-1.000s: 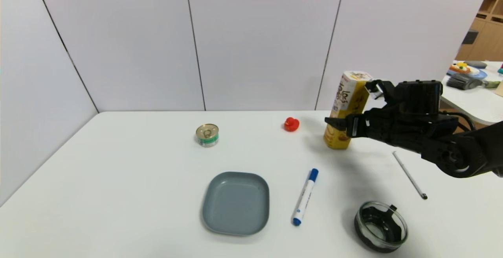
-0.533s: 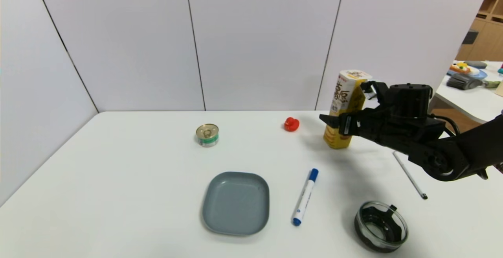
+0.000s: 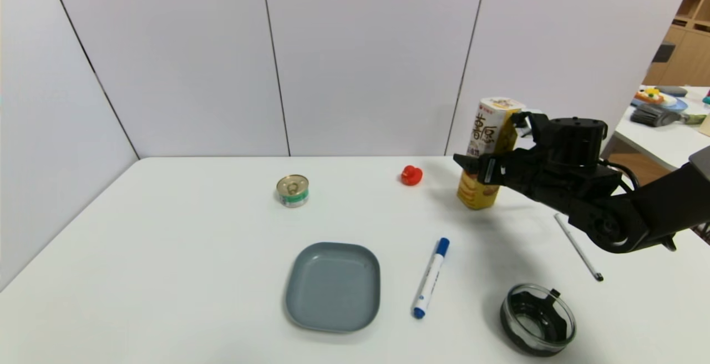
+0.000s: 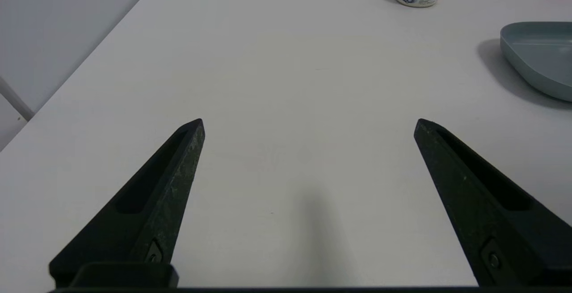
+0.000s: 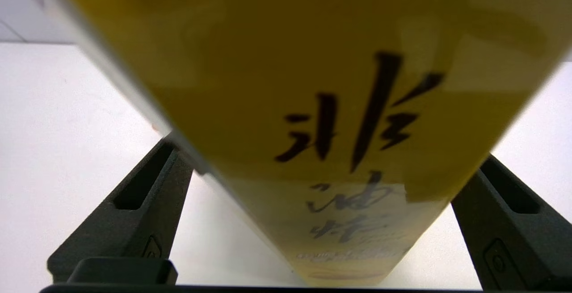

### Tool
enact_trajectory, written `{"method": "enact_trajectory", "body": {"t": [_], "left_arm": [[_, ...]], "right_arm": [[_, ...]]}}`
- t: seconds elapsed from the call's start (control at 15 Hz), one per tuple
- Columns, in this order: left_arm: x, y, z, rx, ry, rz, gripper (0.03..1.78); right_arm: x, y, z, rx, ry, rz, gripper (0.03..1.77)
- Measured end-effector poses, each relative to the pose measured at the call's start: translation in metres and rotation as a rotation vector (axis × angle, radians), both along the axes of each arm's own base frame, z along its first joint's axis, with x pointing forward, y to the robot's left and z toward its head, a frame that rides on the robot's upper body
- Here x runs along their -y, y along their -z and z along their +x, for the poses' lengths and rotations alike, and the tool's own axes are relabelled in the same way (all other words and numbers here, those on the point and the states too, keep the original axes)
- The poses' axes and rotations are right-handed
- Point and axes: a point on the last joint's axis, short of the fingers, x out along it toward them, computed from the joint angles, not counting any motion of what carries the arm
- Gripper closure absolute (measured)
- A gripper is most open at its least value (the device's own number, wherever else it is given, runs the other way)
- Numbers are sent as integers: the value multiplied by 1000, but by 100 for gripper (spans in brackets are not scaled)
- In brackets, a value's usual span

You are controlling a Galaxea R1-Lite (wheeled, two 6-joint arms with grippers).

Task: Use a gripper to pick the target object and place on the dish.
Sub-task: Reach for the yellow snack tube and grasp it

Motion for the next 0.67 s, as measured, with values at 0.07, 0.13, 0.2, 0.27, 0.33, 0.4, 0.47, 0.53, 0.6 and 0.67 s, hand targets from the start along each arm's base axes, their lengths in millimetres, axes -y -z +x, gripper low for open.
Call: {"method": "enact_trajectory", "body": {"t": [0.07, 0.13, 0.2, 0.27, 0.33, 0.4, 0.47, 0.53, 0.6, 0.67], "left_arm": [[0, 0, 0, 0, 0, 0, 12], [0, 0, 0, 0, 0, 0, 12], [0, 0, 0, 0, 0, 0, 12], [0, 0, 0, 0, 0, 0, 12], [0, 0, 0, 0, 0, 0, 12], [0, 0, 0, 0, 0, 0, 12], [0, 0, 0, 0, 0, 0, 12], [0, 0, 0, 0, 0, 0, 12], [0, 0, 0, 0, 0, 0, 12], [0, 0, 0, 0, 0, 0, 12]], "right_arm": [[0, 1, 1, -2, 2, 2, 9], [0, 2, 1, -4, 3, 4, 9], [0, 3, 2, -7, 3, 4, 9], [0, 4, 2, -9, 2, 4, 9], [0, 4, 3, -10, 1, 3, 9], [0, 5, 3, -12, 0, 2, 9], [-1, 5, 3, -12, -1, 2, 9], [-1, 5, 3, -10, -1, 2, 9], [-1, 5, 3, -7, -1, 3, 18], [-1, 5, 3, -3, -2, 3, 37]]}}
